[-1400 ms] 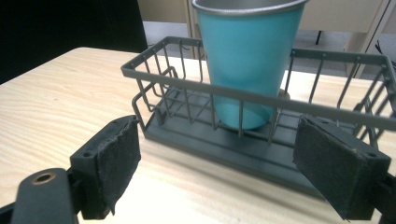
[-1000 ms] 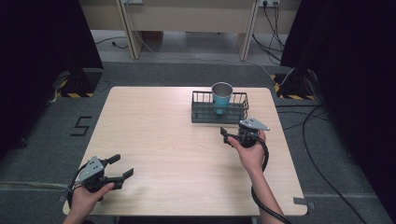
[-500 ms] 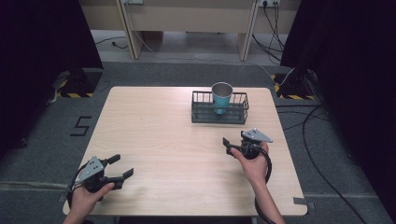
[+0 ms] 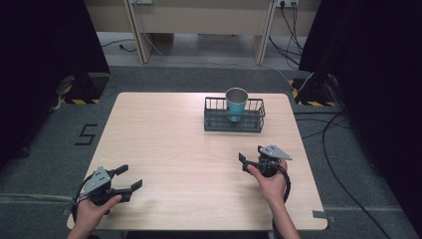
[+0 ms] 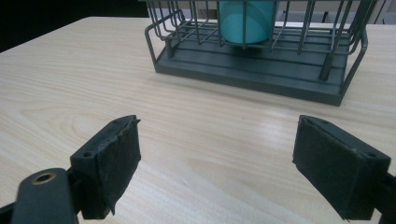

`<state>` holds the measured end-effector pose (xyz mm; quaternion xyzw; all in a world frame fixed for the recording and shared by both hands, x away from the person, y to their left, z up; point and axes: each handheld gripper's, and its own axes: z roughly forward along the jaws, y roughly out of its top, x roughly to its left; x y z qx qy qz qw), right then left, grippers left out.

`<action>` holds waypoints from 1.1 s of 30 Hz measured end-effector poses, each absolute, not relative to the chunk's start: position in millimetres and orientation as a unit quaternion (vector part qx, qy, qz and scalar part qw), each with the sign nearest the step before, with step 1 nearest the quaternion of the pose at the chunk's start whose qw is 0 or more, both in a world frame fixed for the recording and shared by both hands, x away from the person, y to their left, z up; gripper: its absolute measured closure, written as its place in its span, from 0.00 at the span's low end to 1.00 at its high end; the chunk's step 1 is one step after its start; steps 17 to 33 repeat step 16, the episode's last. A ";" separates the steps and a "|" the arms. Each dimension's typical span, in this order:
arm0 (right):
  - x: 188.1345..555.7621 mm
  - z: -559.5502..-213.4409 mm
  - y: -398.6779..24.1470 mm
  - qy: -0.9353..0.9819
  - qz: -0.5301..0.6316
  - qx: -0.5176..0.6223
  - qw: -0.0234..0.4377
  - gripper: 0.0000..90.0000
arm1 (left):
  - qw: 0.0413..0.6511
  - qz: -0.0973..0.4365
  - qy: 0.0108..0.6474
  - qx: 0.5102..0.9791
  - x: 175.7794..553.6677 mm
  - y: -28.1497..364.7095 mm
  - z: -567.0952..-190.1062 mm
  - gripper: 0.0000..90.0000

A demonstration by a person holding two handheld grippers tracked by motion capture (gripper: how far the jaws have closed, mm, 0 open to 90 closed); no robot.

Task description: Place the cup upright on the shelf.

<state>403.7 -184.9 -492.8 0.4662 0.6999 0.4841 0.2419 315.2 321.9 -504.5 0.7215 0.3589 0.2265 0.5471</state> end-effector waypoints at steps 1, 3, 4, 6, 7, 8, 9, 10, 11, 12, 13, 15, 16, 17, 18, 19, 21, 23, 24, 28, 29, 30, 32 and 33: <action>402.8 -494.4 -185.4 0.699 0.486 0.466 0.243 0.18 | 0.547 0.226 0.359 0.721 315.2 321.9 -504.6 0.18; 400.1 -497.8 -186.5 0.695 0.489 0.467 0.246 0.18 | 0.547 0.226 0.360 0.721 315.3 321.7 -504.7 0.18; 400.1 -497.8 -186.5 0.695 0.489 0.467 0.246 0.18 | 0.547 0.226 0.359 0.722 315.3 321.7 -504.7 0.18; 399.1 -498.9 -187.3 0.693 0.490 0.465 0.251 0.18 | 0.547 0.227 0.359 0.722 315.3 321.7 -504.6 0.18; 398.5 -498.9 -187.3 0.692 0.491 0.466 0.251 0.18 | 0.547 0.227 0.359 0.722 315.2 321.7 -504.5 0.18; 398.3 -498.9 -187.3 0.692 0.491 0.466 0.251 0.18 | 0.547 0.227 0.359 0.722 315.2 321.7 -504.5 0.18; 397.9 -499.0 -187.3 0.691 0.493 0.466 0.251 0.18 | 0.547 0.226 0.359 0.722 315.2 321.7 -504.5 0.18; 397.9 -499.0 -187.3 0.691 0.493 0.466 0.251 0.18 | 0.547 0.227 0.359 0.722 315.2 321.7 -504.5 0.18; 398.0 -499.3 -187.3 0.692 0.492 0.465 0.252 0.18 | 0.547 0.227 0.358 0.722 315.2 321.6 -504.5 0.18; 397.8 -499.8 -187.0 0.692 0.492 0.466 0.250 0.18 | 0.547 0.227 0.358 0.722 315.1 321.6 -504.5 0.18; 397.7 -500.1 -186.9 0.692 0.492 0.465 0.250 0.18 | 0.547 0.227 0.357 0.722 315.3 321.7 -504.4 0.18; 397.8 -500.2 -186.8 0.691 0.493 0.466 0.250 0.18 | 0.547 0.227 0.357 0.722 315.4 321.8 -504.4 0.18; 397.8 -500.1 -186.7 0.691 0.493 0.466 0.249 0.18 | 0.547 0.227 0.358 0.722 315.4 321.8 -504.5 0.18; 397.8 -500.1 -186.7 0.691 0.493 0.466 0.249 0.18 | 0.547 0.227 0.358 0.722 315.4 321.8 -504.5 0.18; 397.8 -500.1 -186.7 0.691 0.493 0.466 0.249 0.18 | 0.547 0.227 0.358 0.722 315.4 321.8 -504.5 0.18; 397.8 -500.1 -186.7 0.691 0.493 0.466 0.249 0.18 | 0.547 0.227 0.358 0.722 315.4 321.8 -504.5 0.18; 397.8 -500.1 -186.7 0.691 0.493 0.466 0.249 0.18 | 0.547 0.227 0.358 0.722 315.4 321.8 -504.5 0.18; 397.8 -500.1 -186.7 0.691 0.493 0.466 0.249 0.18 | 0.547 0.227 0.358 0.722 315.4 321.8 -504.5 0.18; 397.8 -500.1 -186.7 0.691 0.493 0.466 0.249 0.18 | 0.547 0.227 0.358 0.722 315.4 321.8 -504.5 0.18; 397.8 -500.1 -186.7 0.691 0.493 0.466 0.249 0.18 | 0.547 0.227 0.358 0.722 315.4 321.8 -504.5 0.18; 397.8 -500.1 -186.7 0.691 0.493 0.466 0.249 0.18 | 0.547 0.227 0.358 0.722 315.4 321.8 -504.5 0.18; 397.8 -500.1 -186.7 0.691 0.493 0.466 0.249 0.18 | 0.547 0.227 0.358 0.722 315.4 321.8 -504.5 0.18; 397.8 -500.1 -186.7 0.691 0.493 0.466 0.249 0.18 | 0.547 0.227 0.358 0.722 315.4 321.8 -504.5 0.18; 397.8 -500.1 -186.7 0.691 0.493 0.466 0.249 0.18 | 0.547 0.227 0.358 0.722 315.4 321.8 -504.5 0.18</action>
